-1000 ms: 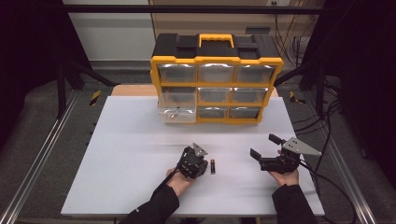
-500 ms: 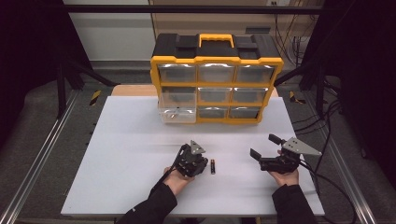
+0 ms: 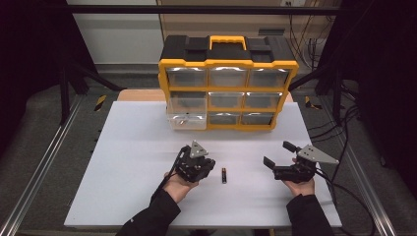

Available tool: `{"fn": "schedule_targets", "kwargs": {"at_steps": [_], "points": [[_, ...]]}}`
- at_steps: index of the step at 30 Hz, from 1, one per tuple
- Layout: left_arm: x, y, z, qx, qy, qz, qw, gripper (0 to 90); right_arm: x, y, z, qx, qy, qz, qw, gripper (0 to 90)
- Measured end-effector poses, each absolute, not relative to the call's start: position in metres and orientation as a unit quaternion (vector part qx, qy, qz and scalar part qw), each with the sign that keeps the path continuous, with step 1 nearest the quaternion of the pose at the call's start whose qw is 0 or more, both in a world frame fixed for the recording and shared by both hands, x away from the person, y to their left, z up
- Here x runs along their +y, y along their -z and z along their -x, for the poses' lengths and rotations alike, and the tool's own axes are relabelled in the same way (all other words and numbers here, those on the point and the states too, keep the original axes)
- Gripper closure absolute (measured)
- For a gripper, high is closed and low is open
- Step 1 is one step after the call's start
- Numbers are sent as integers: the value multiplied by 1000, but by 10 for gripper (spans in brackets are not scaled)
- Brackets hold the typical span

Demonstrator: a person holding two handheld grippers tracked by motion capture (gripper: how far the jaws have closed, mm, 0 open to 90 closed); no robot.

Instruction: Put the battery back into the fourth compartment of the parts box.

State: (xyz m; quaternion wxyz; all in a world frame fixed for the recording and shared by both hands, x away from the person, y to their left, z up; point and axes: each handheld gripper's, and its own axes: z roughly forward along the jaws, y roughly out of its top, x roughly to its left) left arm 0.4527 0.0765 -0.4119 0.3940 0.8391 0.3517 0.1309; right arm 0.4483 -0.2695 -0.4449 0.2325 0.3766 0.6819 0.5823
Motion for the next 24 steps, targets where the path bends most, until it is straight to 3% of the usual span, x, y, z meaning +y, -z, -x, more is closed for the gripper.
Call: {"fn": "schedule_targets", "kwargs": {"at_steps": [24], "points": [[123, 336, -463, 349, -182, -800, 453, 759, -269, 446, -449, 685, -580, -376, 231, 4]]}}
